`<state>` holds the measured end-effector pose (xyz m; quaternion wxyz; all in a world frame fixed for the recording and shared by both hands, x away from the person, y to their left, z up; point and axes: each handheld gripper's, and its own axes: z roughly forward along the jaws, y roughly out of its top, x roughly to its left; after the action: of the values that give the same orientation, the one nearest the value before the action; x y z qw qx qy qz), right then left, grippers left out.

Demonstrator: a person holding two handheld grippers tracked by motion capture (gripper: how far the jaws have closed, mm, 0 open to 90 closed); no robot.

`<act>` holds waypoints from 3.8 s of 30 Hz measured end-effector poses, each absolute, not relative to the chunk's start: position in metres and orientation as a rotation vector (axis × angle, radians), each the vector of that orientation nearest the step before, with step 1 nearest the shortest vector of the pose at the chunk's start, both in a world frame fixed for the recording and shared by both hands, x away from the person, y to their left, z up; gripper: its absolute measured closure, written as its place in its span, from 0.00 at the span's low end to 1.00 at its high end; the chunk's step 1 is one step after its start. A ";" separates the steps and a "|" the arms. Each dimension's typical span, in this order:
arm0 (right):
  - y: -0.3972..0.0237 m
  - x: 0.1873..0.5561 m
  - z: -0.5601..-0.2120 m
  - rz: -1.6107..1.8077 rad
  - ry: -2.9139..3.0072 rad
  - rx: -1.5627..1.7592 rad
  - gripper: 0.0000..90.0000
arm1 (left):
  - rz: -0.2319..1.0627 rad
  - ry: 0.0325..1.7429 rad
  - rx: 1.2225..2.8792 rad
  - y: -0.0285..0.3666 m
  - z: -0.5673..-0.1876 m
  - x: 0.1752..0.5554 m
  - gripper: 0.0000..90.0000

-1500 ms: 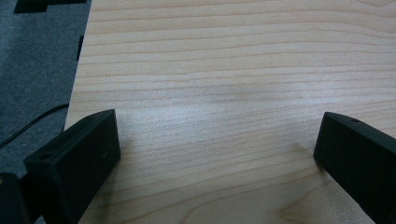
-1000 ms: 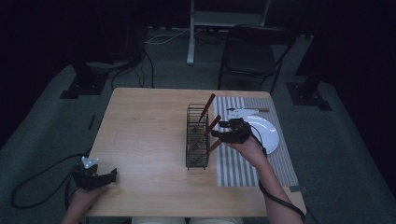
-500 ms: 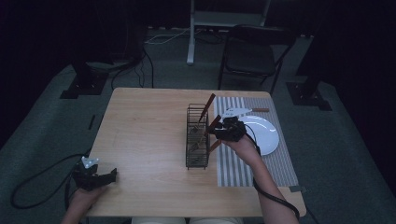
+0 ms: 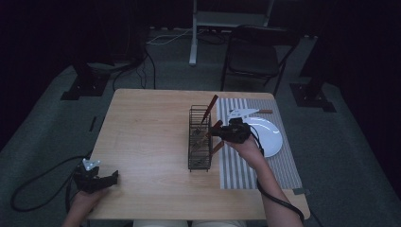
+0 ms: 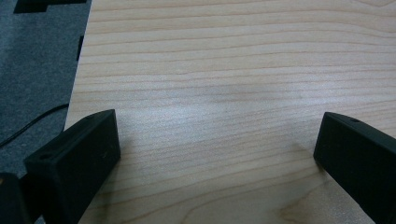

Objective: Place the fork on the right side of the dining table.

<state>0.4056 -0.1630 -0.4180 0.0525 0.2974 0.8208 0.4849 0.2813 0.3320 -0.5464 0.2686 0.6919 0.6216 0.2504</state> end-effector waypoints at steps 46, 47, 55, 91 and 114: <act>-0.185 0.357 -0.321 1.488 2.323 0.715 0.90 | 0.676 1.677 1.864 0.332 -0.546 0.281 0.01; -0.185 0.357 -0.321 1.488 2.323 0.715 0.90 | 0.676 1.677 1.864 0.332 -0.546 0.281 0.01; -0.208 0.351 -0.308 1.511 2.213 0.782 0.90 | 0.675 1.676 1.867 0.332 -0.546 0.281 0.01; -0.280 0.287 -0.417 1.383 2.065 1.248 0.90 | 0.677 1.676 1.861 0.332 -0.547 0.281 0.01; -0.288 0.265 -0.457 1.375 1.989 1.437 0.90 | 0.675 1.678 1.864 0.332 -0.546 0.281 0.01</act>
<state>0.2655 -0.2877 -0.4573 0.1638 0.5042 0.6975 0.4821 0.2813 0.3319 -0.5464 0.2691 0.6912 0.6222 0.2502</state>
